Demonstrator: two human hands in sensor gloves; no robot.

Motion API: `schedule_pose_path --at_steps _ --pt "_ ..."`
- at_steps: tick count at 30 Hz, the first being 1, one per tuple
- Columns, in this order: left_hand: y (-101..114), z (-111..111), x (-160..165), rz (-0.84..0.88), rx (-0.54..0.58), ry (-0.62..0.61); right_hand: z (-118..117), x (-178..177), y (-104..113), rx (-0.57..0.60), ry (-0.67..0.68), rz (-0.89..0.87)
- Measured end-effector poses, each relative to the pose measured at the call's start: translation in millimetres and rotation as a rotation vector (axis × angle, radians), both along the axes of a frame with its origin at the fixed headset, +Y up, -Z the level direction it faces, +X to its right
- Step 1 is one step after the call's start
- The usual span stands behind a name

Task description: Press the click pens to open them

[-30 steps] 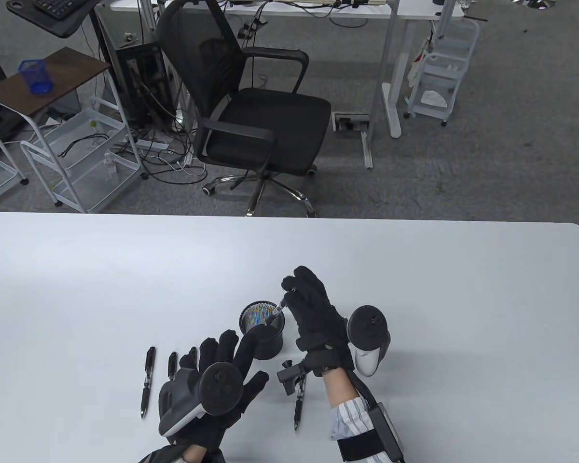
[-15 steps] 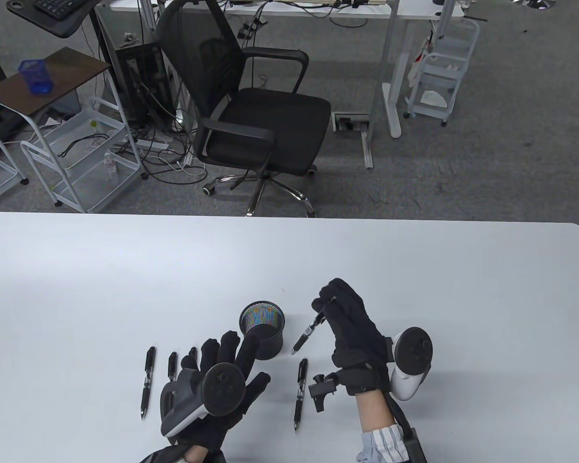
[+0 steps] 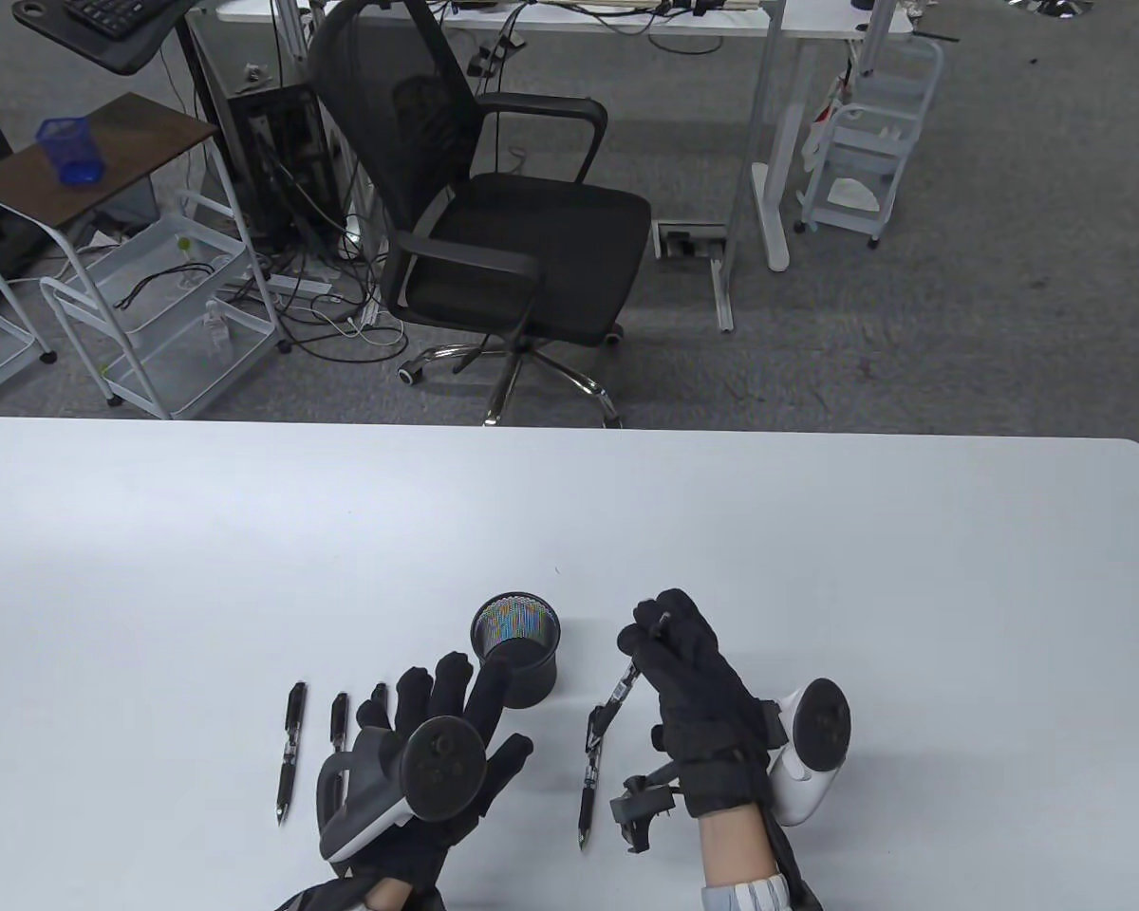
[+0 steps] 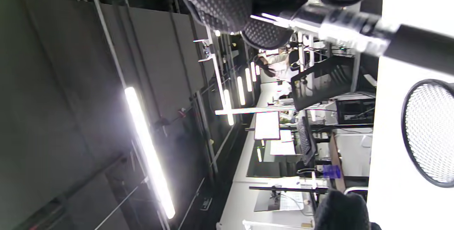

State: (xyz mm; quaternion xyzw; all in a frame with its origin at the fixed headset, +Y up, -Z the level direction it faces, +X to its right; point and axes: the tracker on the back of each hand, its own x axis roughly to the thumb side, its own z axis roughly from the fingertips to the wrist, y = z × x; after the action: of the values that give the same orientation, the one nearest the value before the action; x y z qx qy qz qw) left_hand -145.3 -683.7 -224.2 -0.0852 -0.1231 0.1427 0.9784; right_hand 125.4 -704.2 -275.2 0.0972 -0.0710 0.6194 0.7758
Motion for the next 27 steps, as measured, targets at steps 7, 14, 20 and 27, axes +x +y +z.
schedule_pose_path --at_steps 7,14,20,27 --pt "0 -1 -2 -0.002 0.003 0.016 1 8 -1 0.023 0.038 -0.073" --pt "-1 -2 -3 -0.016 -0.003 0.029 -2 9 -10 -0.015 0.1 -0.191" --pt "-1 -1 -3 -0.025 0.001 0.032 -6 2 -15 -0.067 0.111 -0.207" --pt "-1 -1 -3 -0.026 0.0 0.029 -7 -3 -24 -0.089 0.219 -0.296"
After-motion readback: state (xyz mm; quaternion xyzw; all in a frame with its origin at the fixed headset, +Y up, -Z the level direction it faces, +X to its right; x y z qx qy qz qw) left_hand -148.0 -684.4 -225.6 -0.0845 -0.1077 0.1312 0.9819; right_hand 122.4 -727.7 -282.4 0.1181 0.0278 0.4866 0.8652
